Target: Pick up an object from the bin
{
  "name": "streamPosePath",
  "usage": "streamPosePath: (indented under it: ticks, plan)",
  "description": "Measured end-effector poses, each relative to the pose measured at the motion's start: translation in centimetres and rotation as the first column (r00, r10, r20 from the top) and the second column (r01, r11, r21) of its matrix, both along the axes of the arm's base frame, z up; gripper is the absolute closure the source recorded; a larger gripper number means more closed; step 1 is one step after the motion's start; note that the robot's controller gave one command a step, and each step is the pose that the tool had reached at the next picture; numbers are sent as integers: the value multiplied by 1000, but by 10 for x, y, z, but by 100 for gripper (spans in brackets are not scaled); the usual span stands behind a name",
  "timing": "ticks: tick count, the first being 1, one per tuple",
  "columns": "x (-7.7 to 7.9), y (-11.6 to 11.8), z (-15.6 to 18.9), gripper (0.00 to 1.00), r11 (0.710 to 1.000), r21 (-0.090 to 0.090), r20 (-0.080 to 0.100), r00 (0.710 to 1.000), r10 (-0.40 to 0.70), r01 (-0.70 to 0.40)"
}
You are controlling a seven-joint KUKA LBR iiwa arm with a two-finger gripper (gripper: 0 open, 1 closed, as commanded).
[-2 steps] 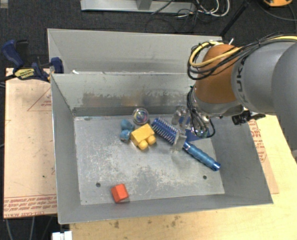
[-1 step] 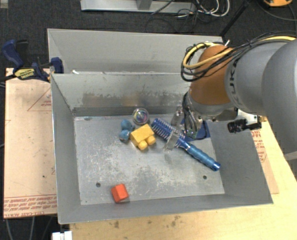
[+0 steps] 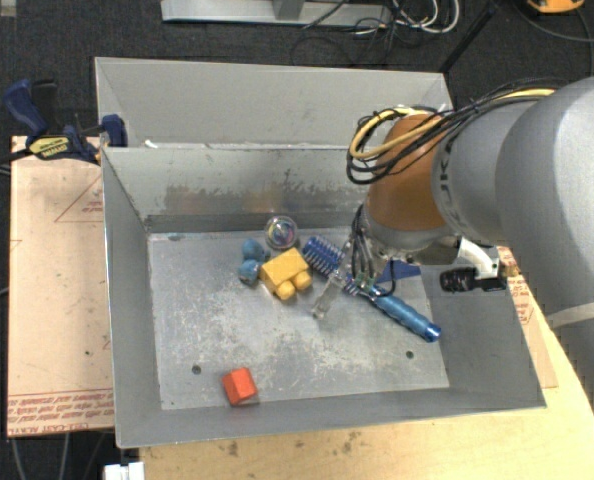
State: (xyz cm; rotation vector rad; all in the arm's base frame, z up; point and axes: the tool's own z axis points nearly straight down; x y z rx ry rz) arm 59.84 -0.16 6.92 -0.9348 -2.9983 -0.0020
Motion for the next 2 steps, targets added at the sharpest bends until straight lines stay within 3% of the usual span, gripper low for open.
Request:
streamPosePath:
  ticks: [1, 2]
  plan:
    - [1, 1, 0, 0, 1000, 0, 2, 1000, 4, -4]
    - [0, 1, -1, 100, 1000, 0, -1, 1000, 4, -4]
